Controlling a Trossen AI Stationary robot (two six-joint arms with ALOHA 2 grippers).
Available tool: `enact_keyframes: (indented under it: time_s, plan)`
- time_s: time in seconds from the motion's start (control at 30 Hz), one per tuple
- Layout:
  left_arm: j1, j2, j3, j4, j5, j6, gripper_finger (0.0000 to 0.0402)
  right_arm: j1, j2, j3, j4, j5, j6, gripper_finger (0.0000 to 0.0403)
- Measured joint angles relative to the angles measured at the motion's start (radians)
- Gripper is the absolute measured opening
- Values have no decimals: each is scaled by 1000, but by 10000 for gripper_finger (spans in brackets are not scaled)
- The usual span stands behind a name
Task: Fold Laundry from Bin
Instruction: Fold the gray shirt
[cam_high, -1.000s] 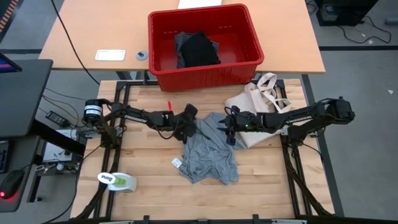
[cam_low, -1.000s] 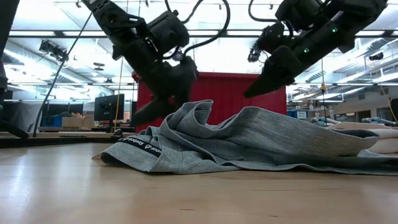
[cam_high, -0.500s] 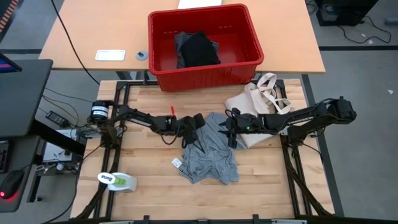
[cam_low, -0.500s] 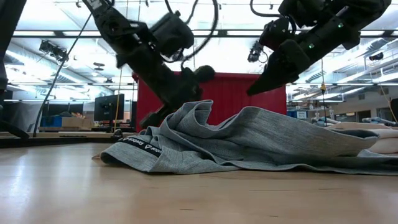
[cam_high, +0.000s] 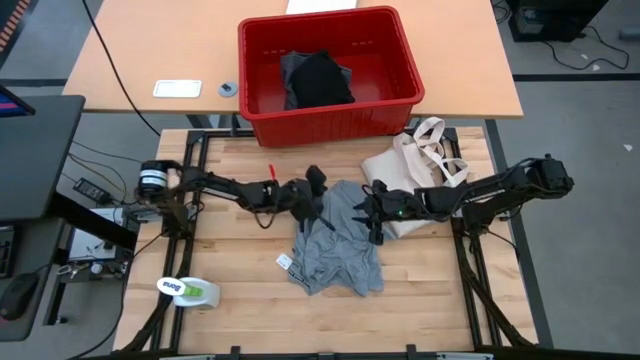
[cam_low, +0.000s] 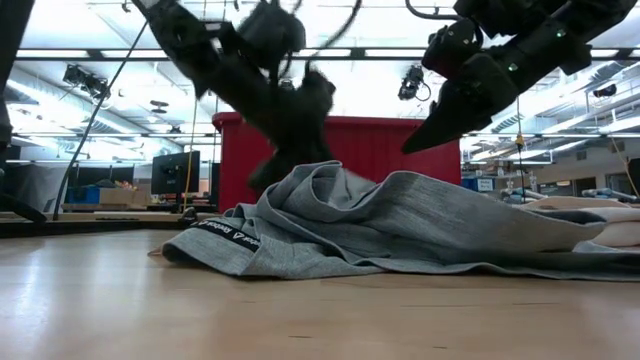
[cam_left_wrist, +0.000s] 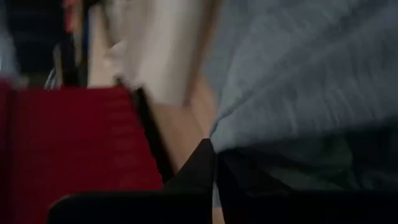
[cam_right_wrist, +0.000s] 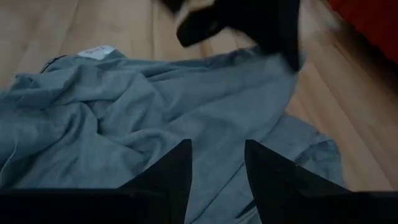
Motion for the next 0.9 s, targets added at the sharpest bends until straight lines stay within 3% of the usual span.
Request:
enact_keyframes:
  time_s: [0.13,0.33,0.43,0.57,0.8,0.9]
  plan:
    - [-3,-109,0,-85,-17,-280,6,13,0,0,-15,2,2,155]
    - [39,-277,0,-303,-24,-900,7,18,-1,0,-4,35,8,155]
    - [74,-315,0,-423,-24,-1129,8,17,-1,0,18,34,13,155]
    - [116,-315,-11,-523,-22,-1233,8,11,-1,0,45,27,31,155]
    - [177,-311,-45,-640,-28,-1260,8,-60,54,0,51,27,17,155]
    - [179,-308,-45,-704,-78,-1255,14,-103,109,0,88,15,13,155]
